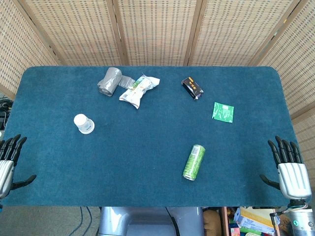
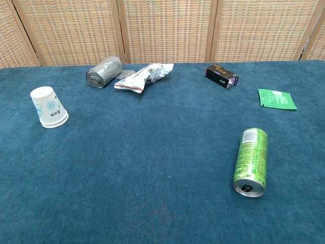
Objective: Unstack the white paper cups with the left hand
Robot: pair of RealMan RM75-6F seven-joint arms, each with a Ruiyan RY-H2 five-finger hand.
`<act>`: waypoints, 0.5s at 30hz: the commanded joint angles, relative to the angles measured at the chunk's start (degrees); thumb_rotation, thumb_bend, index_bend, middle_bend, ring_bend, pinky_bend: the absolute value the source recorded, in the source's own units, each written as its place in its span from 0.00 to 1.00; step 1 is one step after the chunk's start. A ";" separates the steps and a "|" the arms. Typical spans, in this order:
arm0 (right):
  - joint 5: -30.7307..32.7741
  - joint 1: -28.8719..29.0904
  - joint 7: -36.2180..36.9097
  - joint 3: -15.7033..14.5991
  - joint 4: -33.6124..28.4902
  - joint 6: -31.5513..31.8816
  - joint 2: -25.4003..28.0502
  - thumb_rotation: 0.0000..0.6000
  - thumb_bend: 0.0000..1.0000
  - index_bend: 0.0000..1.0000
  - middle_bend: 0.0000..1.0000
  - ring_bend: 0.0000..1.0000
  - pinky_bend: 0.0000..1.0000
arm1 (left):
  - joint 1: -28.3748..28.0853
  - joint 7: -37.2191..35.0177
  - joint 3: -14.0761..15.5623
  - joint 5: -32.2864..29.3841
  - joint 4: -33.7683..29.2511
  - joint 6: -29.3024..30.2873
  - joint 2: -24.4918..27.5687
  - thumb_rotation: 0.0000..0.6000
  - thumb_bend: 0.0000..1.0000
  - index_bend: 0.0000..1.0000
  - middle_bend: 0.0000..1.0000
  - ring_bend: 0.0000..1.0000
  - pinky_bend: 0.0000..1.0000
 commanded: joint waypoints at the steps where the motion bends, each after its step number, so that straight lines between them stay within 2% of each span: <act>1: 0.00 0.00 -0.01 -0.01 -0.04 -0.04 0.00 1.00 0.00 0.00 0.00 0.00 0.00 | 0.00 0.10 0.00 -0.07 -0.03 -0.09 -0.01 1.00 0.03 0.00 0.00 0.00 0.00; 10: 0.11 -0.08 0.06 -0.05 -0.31 -0.16 0.34 1.00 0.00 0.00 0.00 0.00 0.00 | -0.76 -1.31 -0.31 -0.45 0.29 -1.53 0.60 1.00 0.04 0.00 0.00 0.00 0.00; 15: 0.84 0.16 0.61 0.16 -0.09 -0.99 0.57 1.00 0.00 0.00 0.00 0.00 0.00 | -5.25 -4.84 -3.60 -0.55 -0.35 -5.44 1.84 1.00 0.04 0.00 0.00 0.00 0.00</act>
